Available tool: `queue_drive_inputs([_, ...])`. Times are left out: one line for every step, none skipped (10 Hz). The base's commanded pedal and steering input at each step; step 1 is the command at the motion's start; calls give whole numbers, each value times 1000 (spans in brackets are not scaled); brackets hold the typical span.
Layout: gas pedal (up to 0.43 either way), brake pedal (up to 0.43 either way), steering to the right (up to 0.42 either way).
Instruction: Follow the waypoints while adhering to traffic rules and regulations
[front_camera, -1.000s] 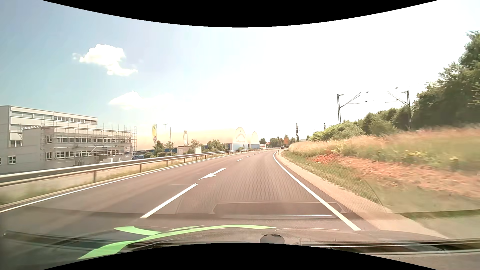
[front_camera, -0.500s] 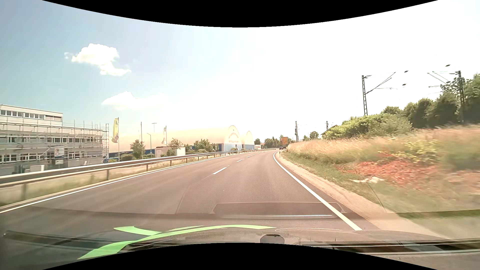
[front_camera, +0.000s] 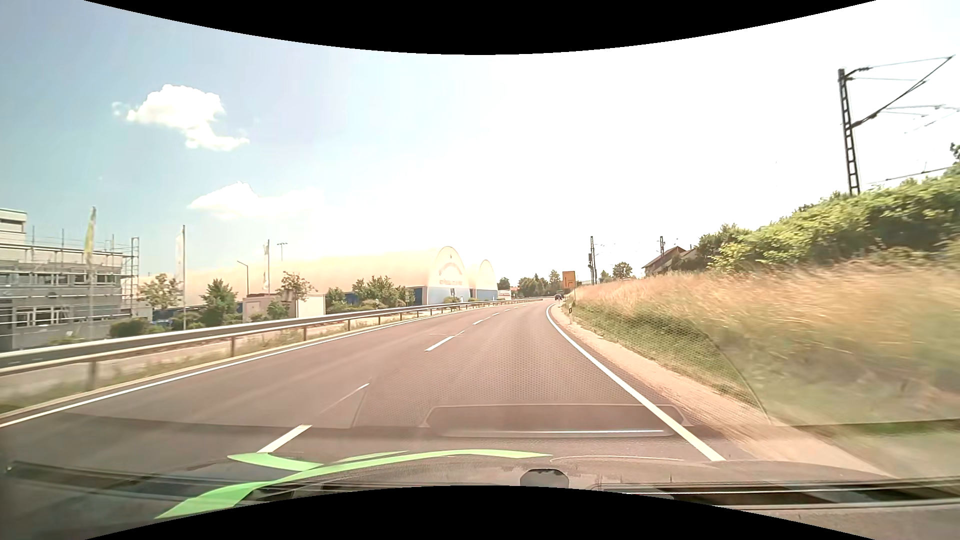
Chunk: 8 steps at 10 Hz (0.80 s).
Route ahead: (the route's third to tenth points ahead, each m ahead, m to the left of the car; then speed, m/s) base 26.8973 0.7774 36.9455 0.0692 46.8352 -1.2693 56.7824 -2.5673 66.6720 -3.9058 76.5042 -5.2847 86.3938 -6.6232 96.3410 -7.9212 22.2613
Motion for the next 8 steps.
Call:
queue_drive_inputs([220, 0, 10])
queue_drive_inputs([189, 0, 10])
queue_drive_inputs([177, 0, 10])
queue_drive_inputs([177, 0, 11])
queue_drive_inputs([177, 0, 10])
queue_drive_inputs([189, 0, 10])
queue_drive_inputs([197, 0, 10])
queue_drive_inputs([228, 0, 10])
